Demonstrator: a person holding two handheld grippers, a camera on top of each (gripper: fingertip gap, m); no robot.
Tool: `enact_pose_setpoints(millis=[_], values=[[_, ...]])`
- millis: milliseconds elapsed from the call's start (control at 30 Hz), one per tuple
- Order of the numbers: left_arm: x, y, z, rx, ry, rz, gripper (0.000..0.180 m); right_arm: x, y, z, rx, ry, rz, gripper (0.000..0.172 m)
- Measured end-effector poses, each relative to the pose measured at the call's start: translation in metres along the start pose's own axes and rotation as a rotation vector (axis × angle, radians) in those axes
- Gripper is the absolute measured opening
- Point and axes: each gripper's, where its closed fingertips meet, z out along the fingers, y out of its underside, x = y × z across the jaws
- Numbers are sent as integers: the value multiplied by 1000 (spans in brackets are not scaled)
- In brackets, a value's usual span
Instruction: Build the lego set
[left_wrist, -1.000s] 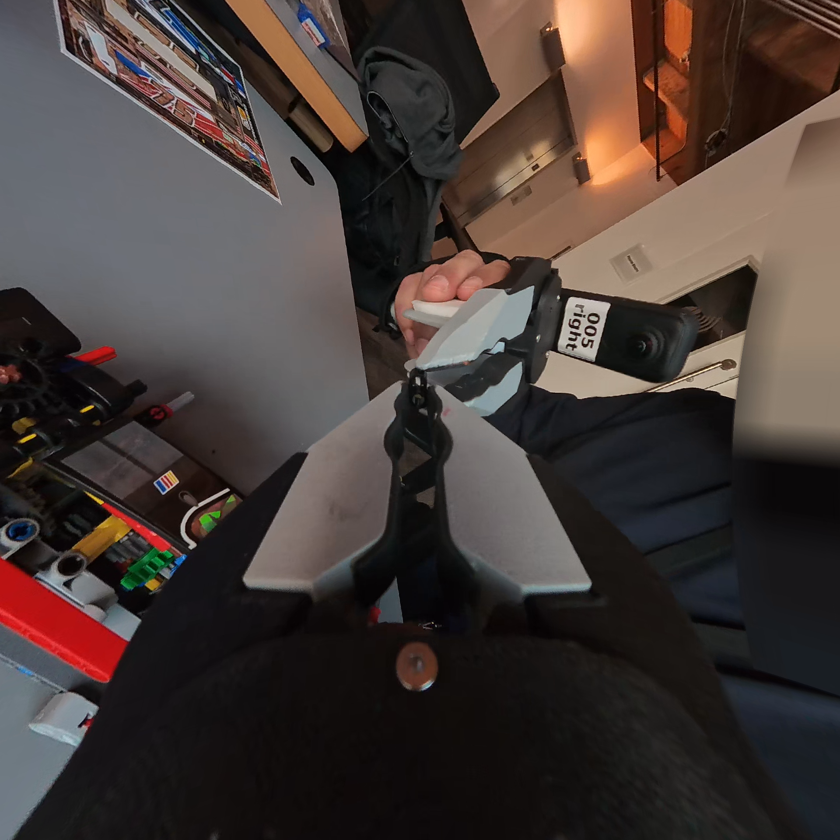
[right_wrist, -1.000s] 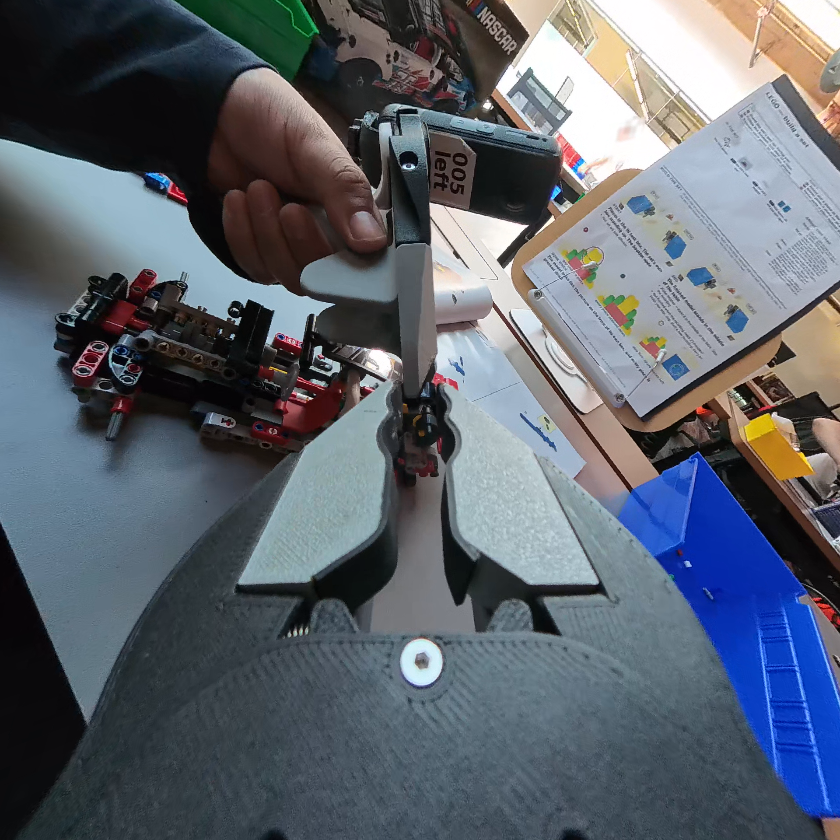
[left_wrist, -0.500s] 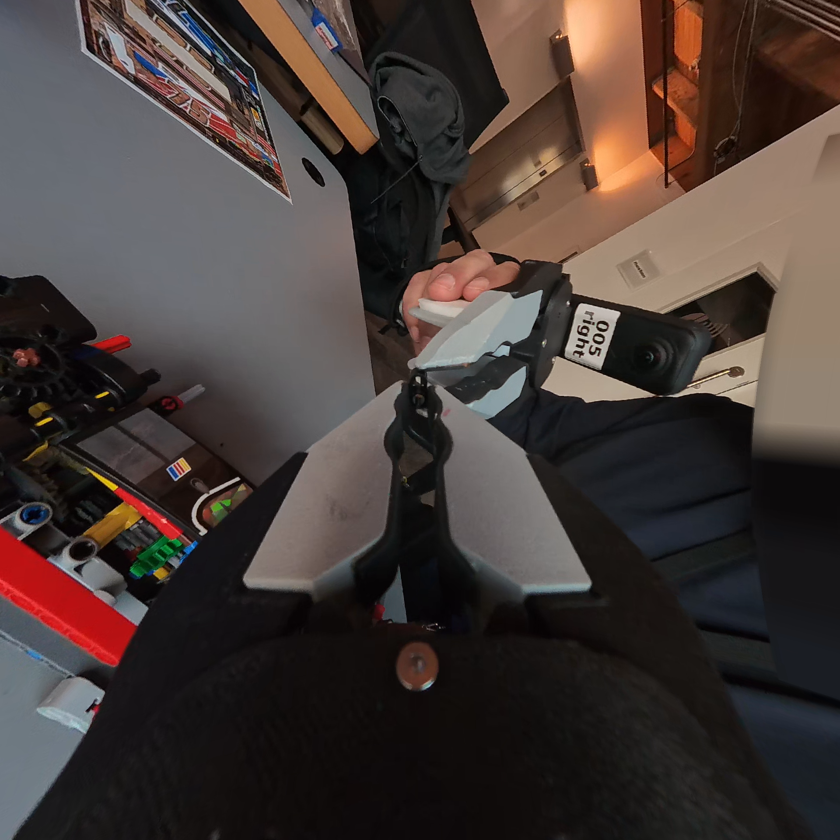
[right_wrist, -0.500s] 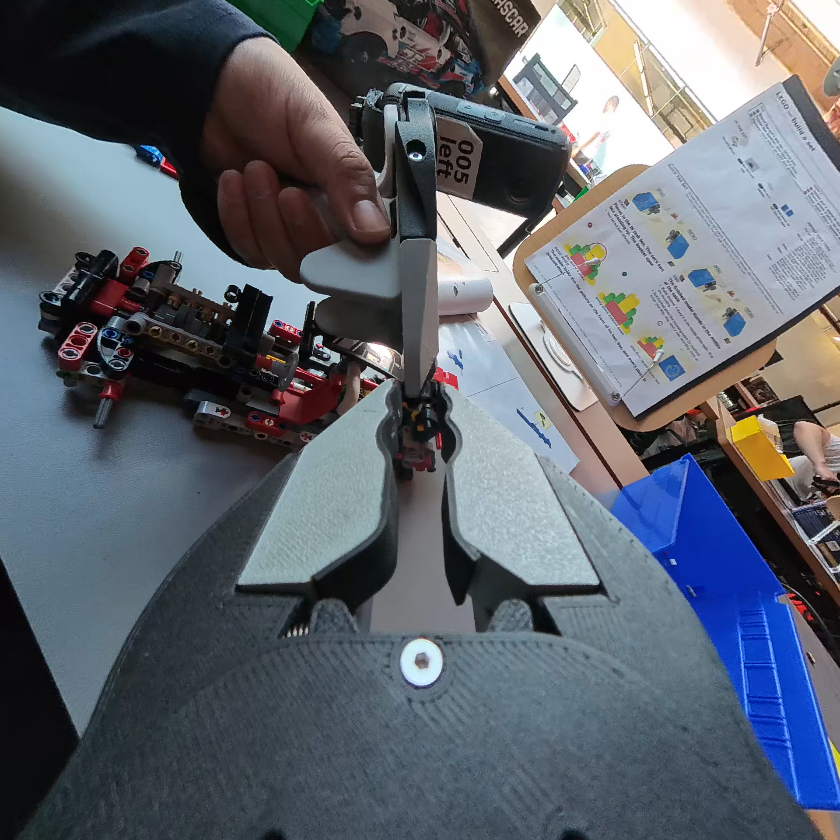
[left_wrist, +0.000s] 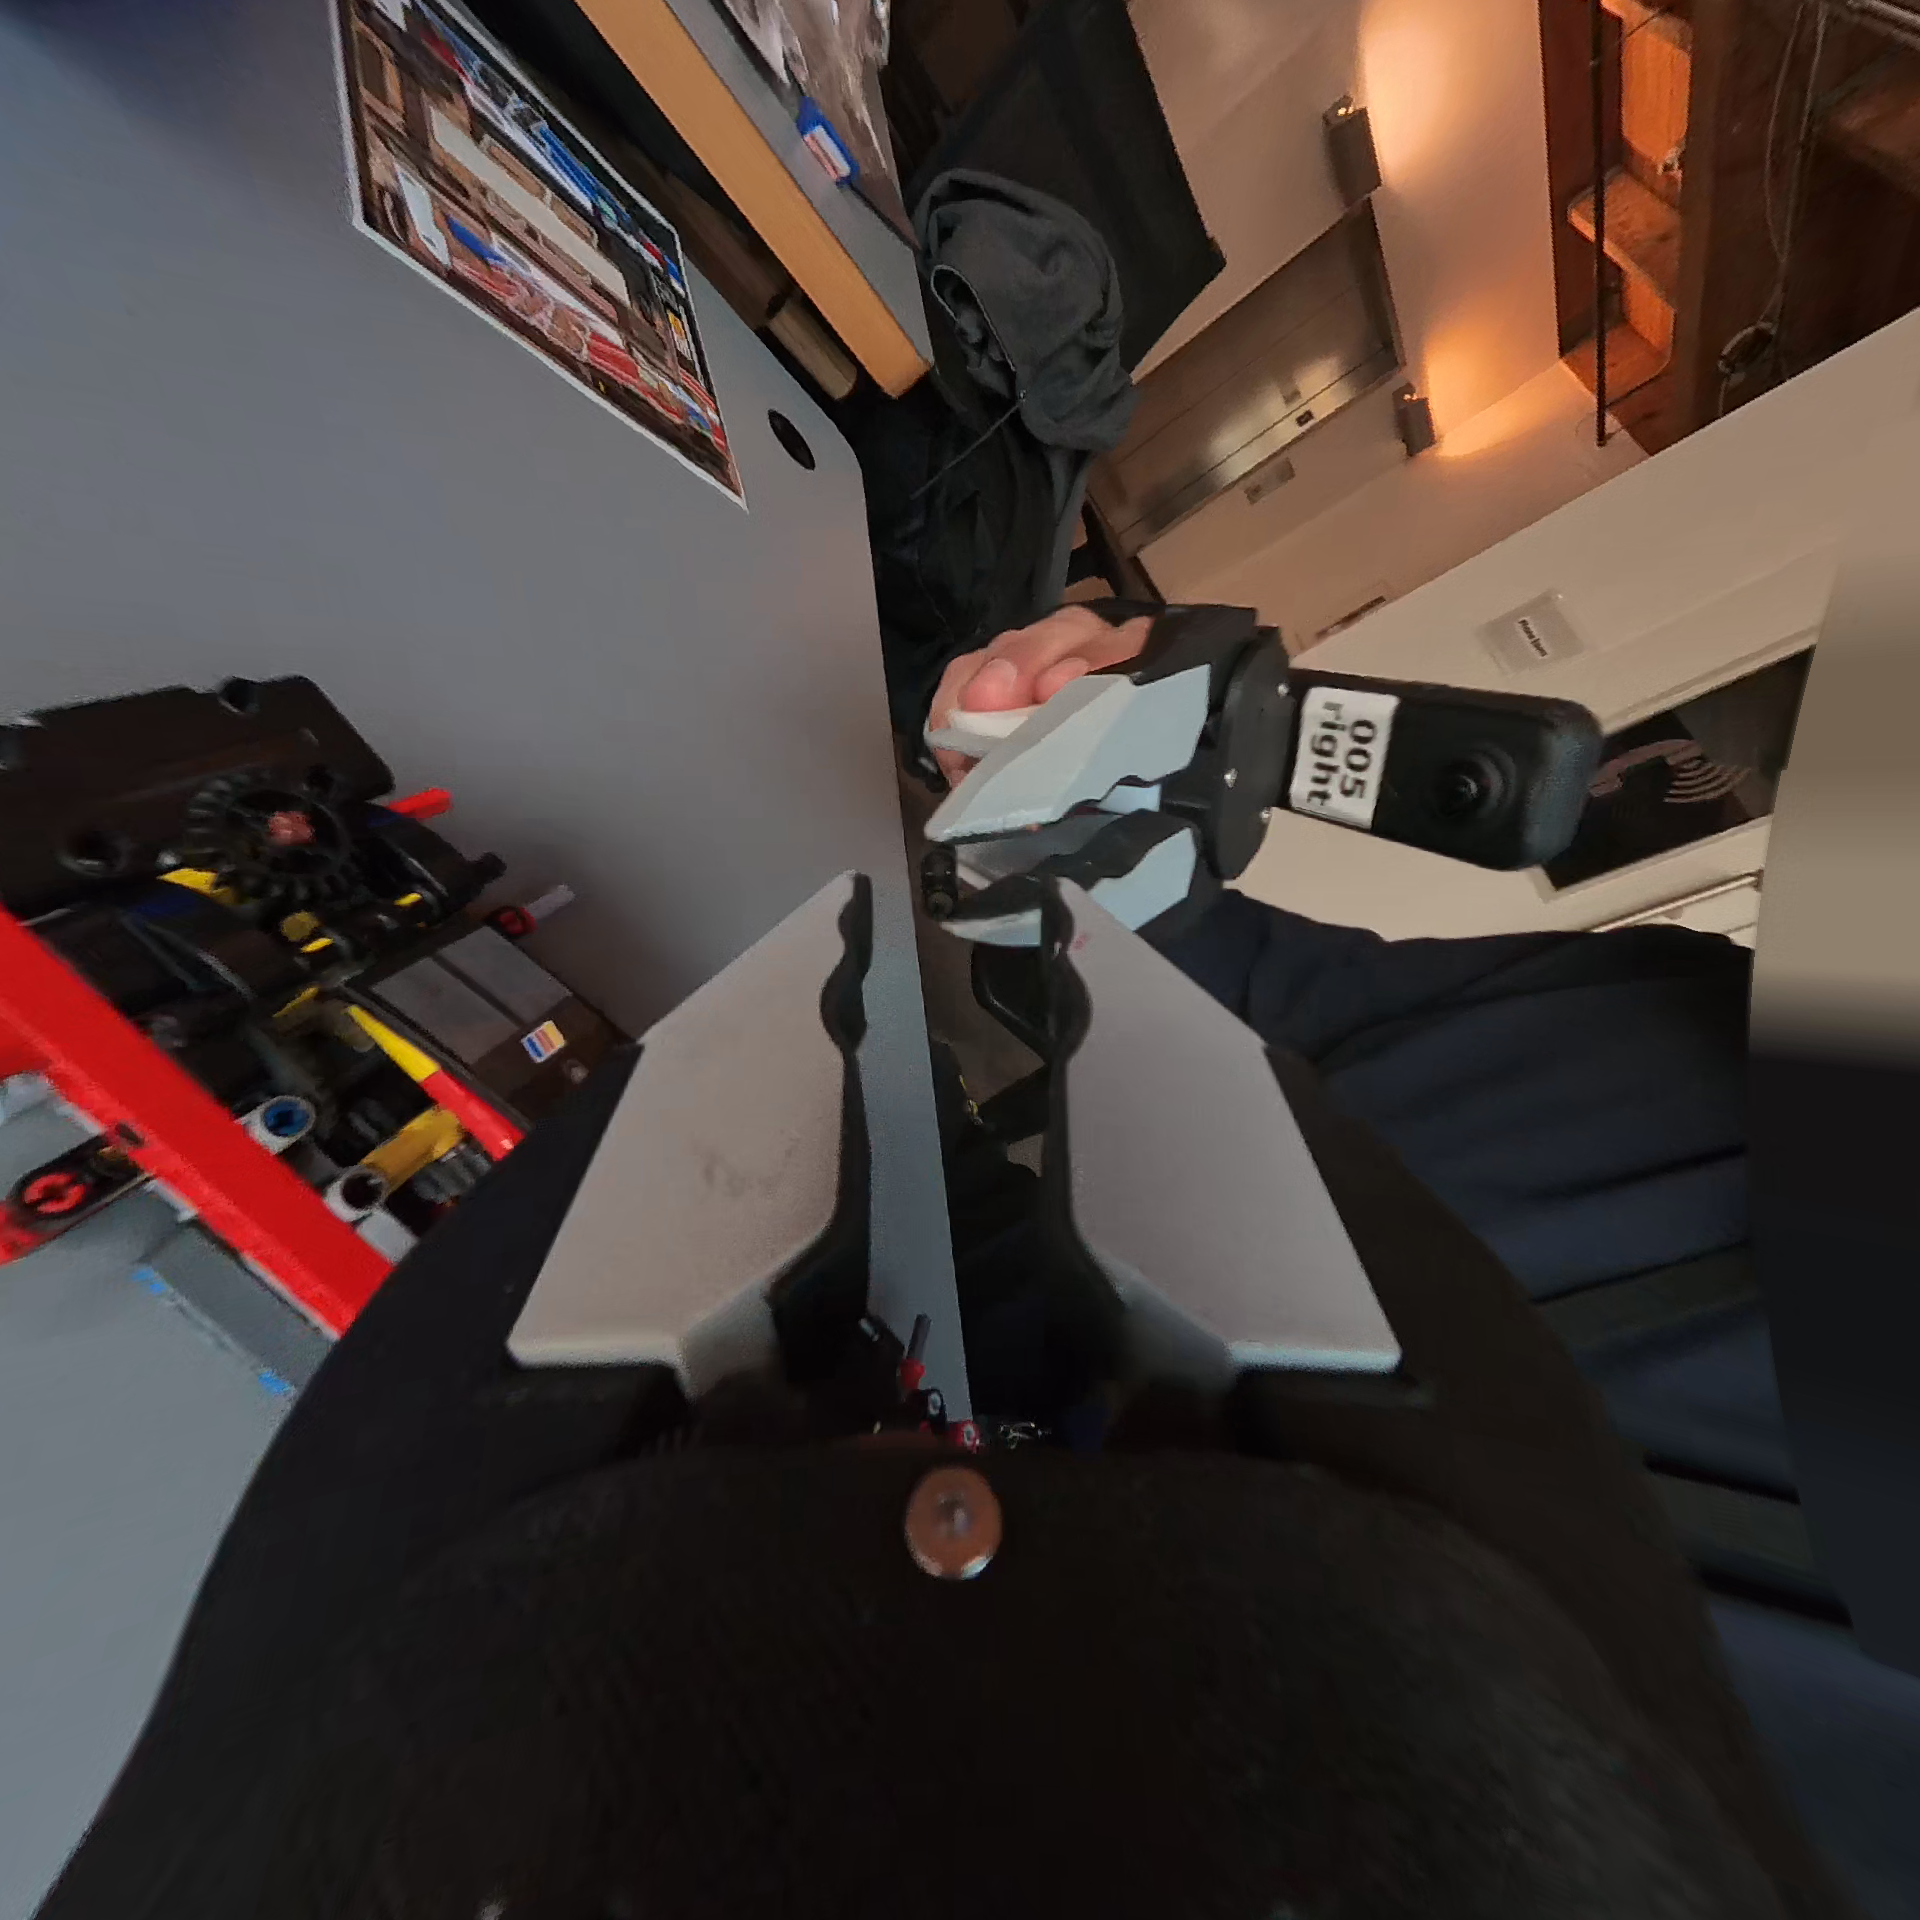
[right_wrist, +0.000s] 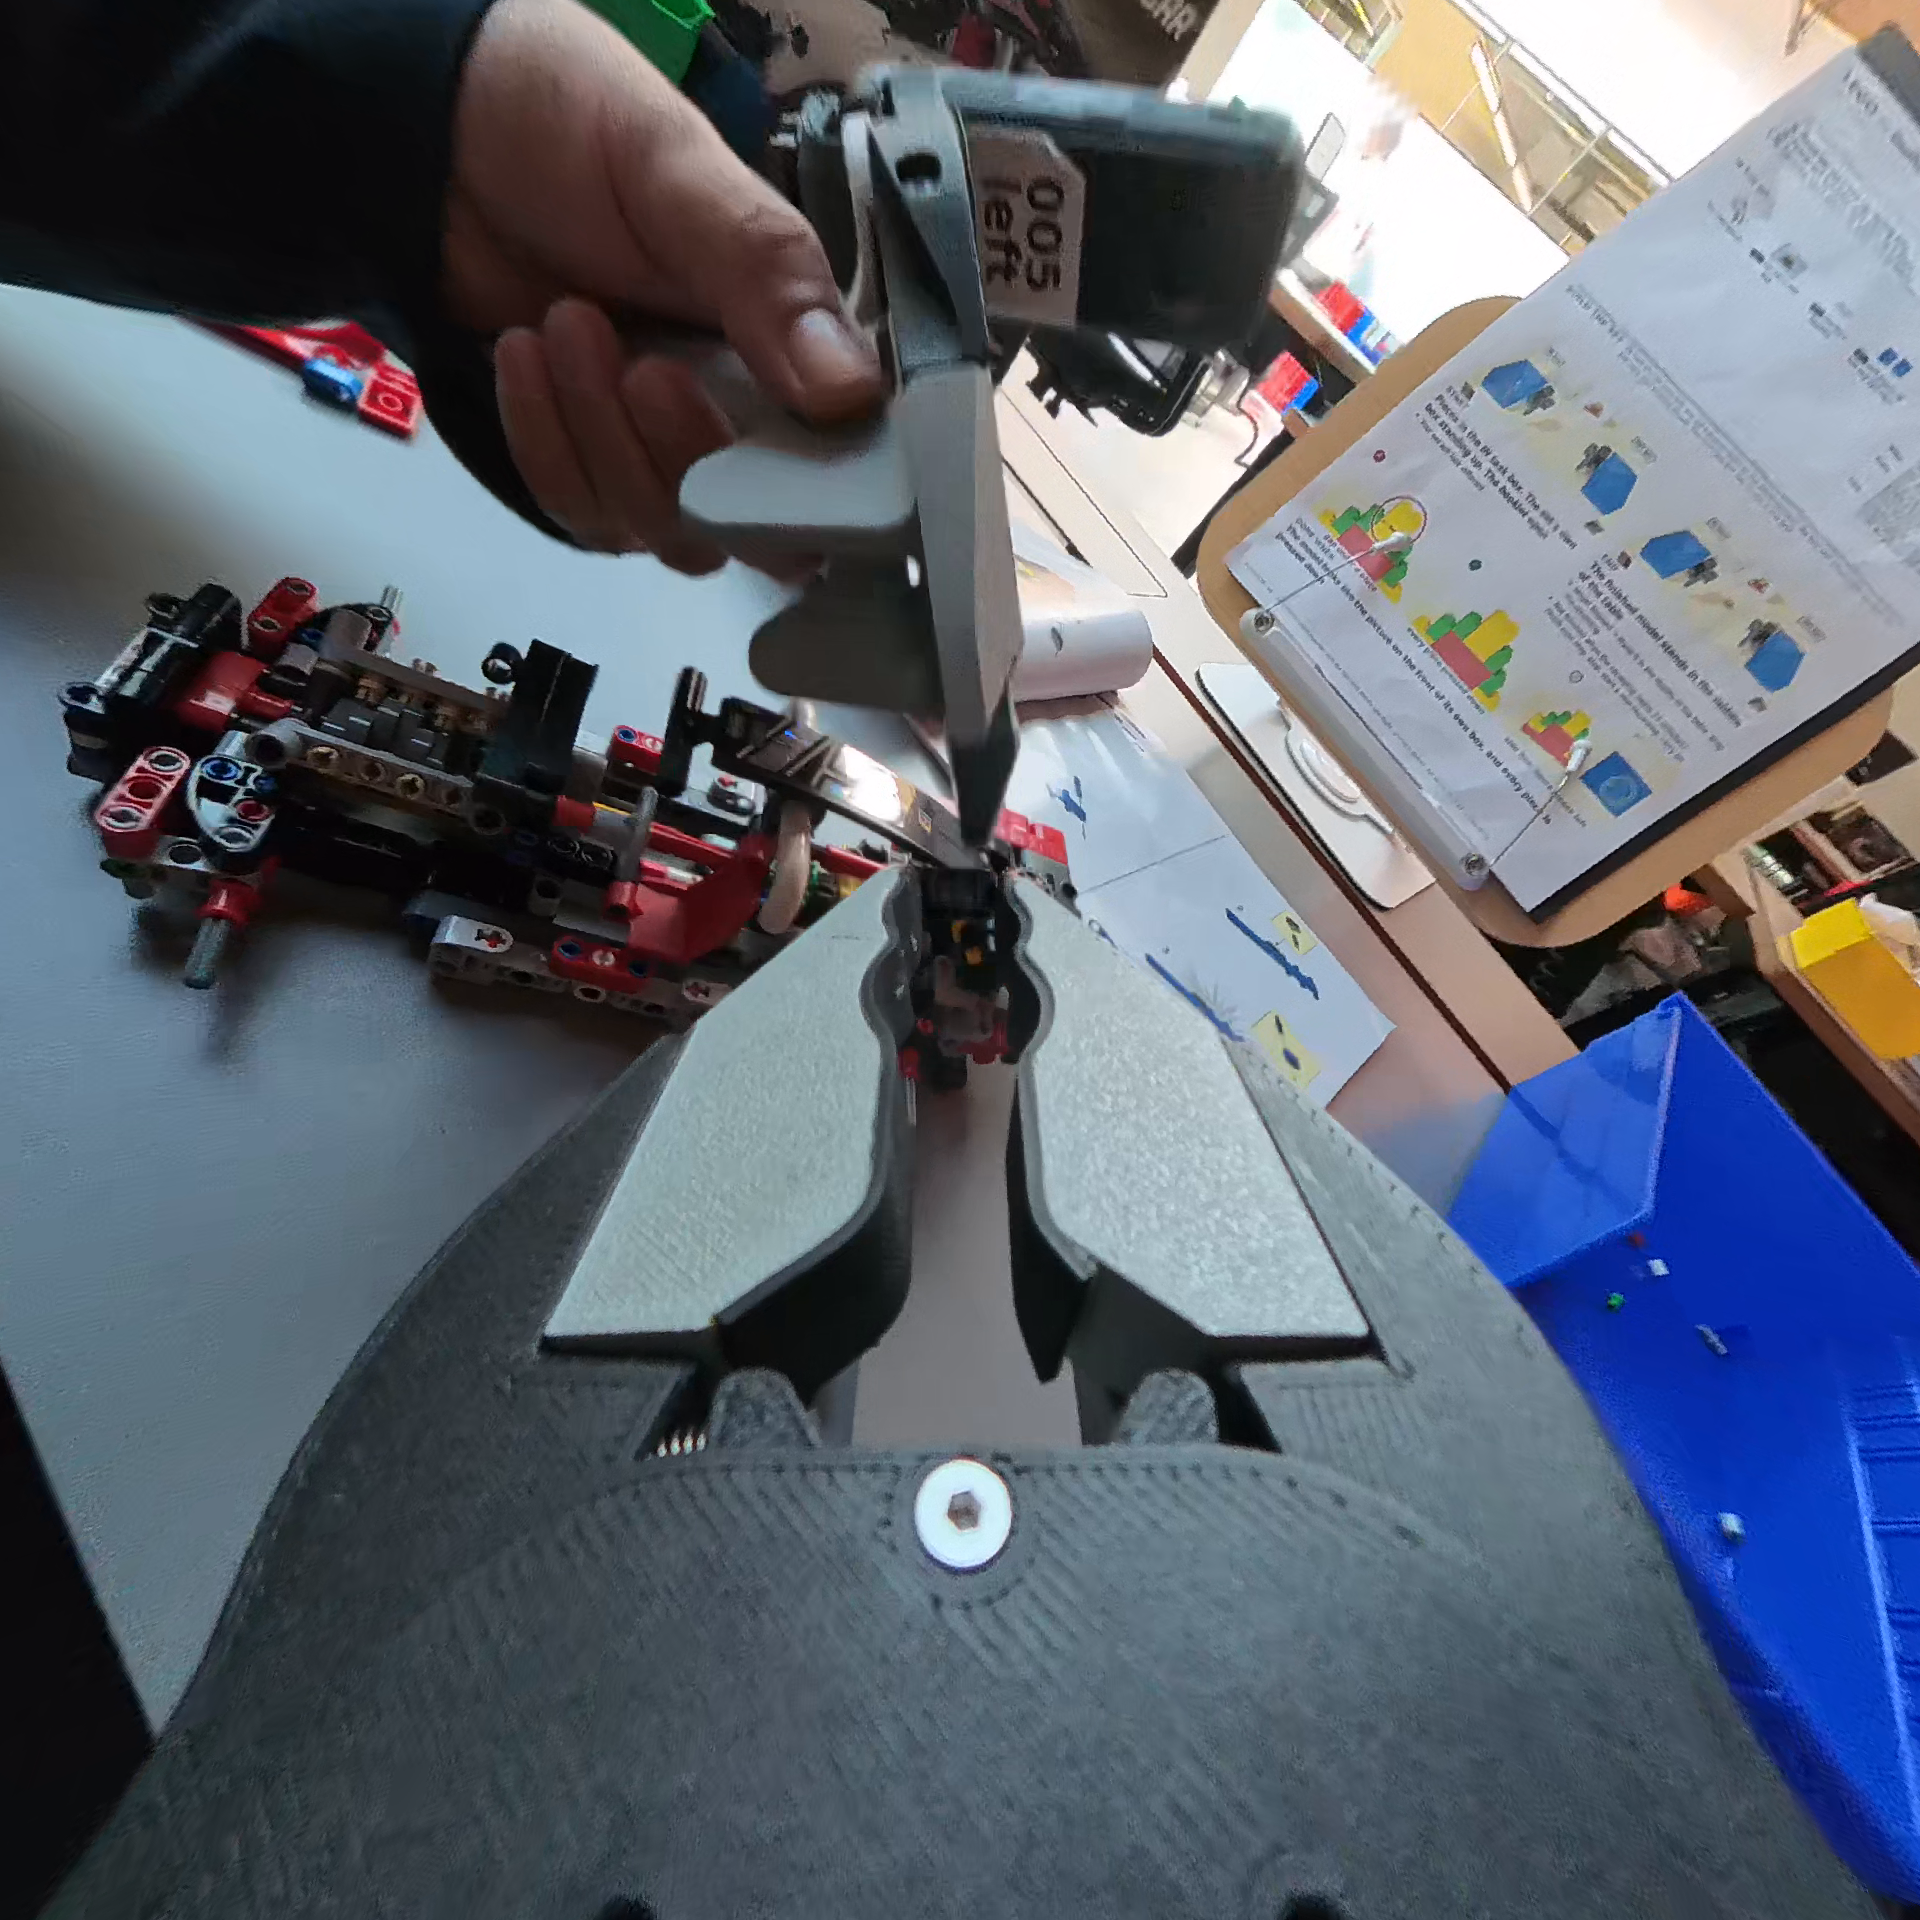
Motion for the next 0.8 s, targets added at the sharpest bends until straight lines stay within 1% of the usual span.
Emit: enact_pose_setpoints(millis=[67,100,167,200,300,333,400,433,500,600,700,800], values=[[-7,-8,-17,19,-56,23,32,5,12,3,-22,-20,41,11],[-19,-12,-29,28,-141,47,33,8,20,5,-41,-32,65,11],[-57,-20,-61,39,-394,103,35,13,35,12,-76,-63,123,12],[-68,-22,-73,49,-442,102,35,15,40,15,-79,-80,150,12],[-85,-25,-86,83,-361,-23,45,19,47,26,-55,-128,217,12],[-93,-25,-88,87,-351,-47,45,19,50,30,-51,-142,234,11],[-110,-19,-86,63,-337,-115,48,20,59,37,-59,-169,264,11],[-112,-16,-82,49,-301,-142,48,20,63,40,-67,-180,275,11],[-113,-11,-73,28,-248,-169,44,19,69,42,-70,-195,289,12],[-115,-6,-63,-9,-207,-190,40,18,70,44,-58,-199,294,12],[-106,-4,-54,-17,-95,-209,23,19,68,45,-42,-207,289,12],[-107,-1,-47,-24,-61,-216,19,17,68,47,-46,-226,285,12]])
